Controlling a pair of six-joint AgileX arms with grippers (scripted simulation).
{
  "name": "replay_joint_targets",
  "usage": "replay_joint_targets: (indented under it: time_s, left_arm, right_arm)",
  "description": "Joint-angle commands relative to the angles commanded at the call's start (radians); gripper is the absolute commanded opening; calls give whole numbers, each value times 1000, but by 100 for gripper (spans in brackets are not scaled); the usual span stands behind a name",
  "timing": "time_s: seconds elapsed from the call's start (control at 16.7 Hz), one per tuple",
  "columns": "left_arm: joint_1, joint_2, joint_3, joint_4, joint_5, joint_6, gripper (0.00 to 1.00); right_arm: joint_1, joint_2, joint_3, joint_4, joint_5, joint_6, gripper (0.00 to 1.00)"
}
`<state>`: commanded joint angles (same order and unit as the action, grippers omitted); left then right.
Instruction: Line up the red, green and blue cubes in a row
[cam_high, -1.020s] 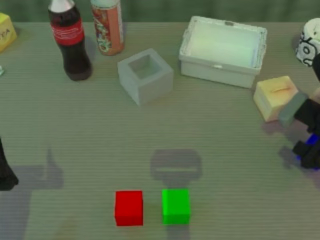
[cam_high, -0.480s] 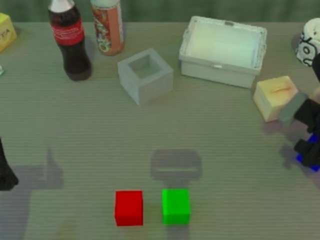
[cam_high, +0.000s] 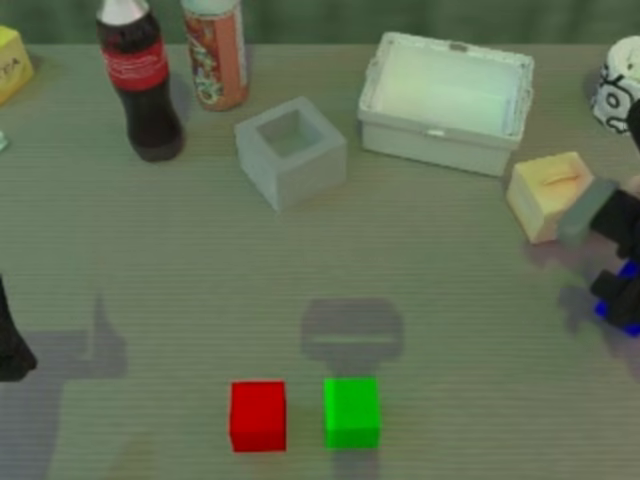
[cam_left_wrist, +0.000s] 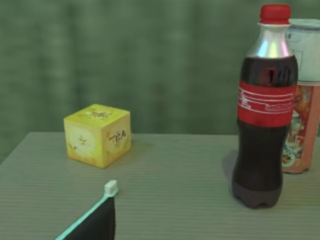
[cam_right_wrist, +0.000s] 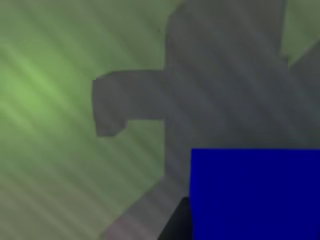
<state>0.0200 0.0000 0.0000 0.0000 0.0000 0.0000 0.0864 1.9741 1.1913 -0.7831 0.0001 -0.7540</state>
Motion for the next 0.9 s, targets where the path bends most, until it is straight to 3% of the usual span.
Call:
replay_joint_targets:
  time_s: [0.3, 0.66, 0.9]
  left_arm:
    - [0, 0, 0, 0, 0, 0, 100]
    - [0, 0, 0, 0, 0, 0, 100]
    - [0, 0, 0, 0, 0, 0, 100]
  right_arm:
    - [6, -82, 98, -193, -1, -2, 0]
    - [5, -98, 112, -217, -1, 0, 0]
    - [113, -114, 105, -229, -1, -11, 0]
